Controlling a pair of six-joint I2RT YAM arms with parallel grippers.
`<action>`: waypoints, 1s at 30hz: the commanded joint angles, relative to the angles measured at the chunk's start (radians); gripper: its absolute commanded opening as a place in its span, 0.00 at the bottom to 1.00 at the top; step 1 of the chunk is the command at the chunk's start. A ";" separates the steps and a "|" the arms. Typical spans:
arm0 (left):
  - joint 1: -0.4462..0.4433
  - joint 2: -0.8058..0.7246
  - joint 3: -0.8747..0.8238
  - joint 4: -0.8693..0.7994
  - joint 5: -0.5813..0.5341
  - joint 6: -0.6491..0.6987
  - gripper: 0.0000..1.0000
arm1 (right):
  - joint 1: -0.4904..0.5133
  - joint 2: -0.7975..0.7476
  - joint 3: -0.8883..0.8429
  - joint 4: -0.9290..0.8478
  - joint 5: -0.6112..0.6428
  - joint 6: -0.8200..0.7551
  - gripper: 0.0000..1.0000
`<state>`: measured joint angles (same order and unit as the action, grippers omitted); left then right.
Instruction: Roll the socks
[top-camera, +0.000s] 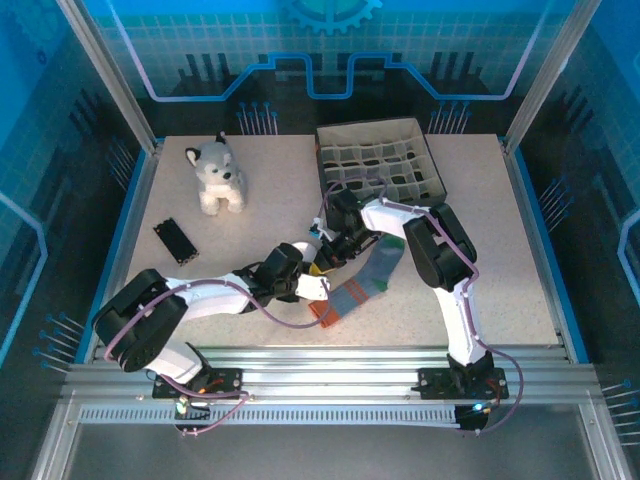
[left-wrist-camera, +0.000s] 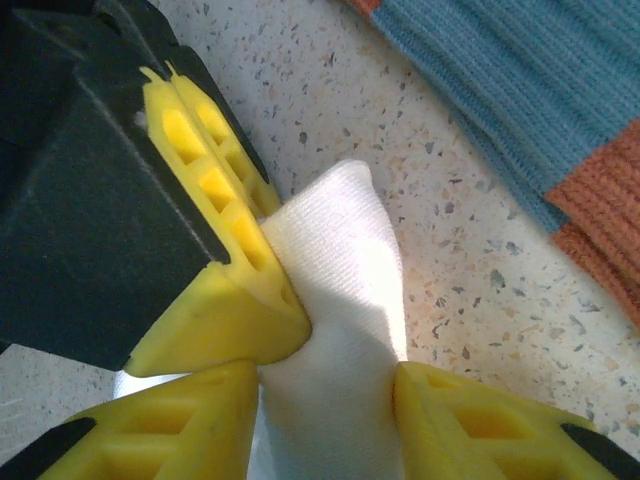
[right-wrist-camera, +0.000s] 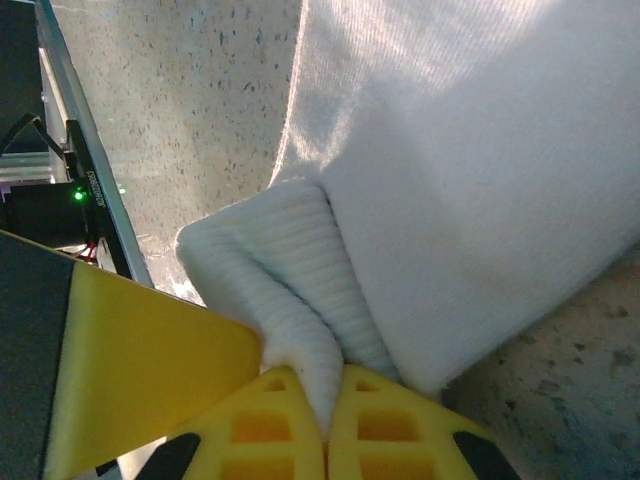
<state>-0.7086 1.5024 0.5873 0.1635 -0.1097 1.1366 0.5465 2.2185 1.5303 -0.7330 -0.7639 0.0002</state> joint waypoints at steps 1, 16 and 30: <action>-0.006 0.034 0.000 -0.025 -0.037 0.028 0.42 | -0.015 0.072 -0.010 -0.071 0.156 -0.003 0.00; -0.009 0.151 0.056 -0.142 -0.112 0.010 0.29 | -0.018 0.076 -0.012 -0.089 0.141 -0.008 0.00; 0.134 0.155 0.231 -0.508 0.276 -0.065 0.00 | -0.064 -0.255 -0.240 0.151 0.114 0.089 0.35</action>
<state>-0.6220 1.6146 0.8021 -0.1013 0.0109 1.1019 0.5095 2.0480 1.3449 -0.6384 -0.6853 0.0536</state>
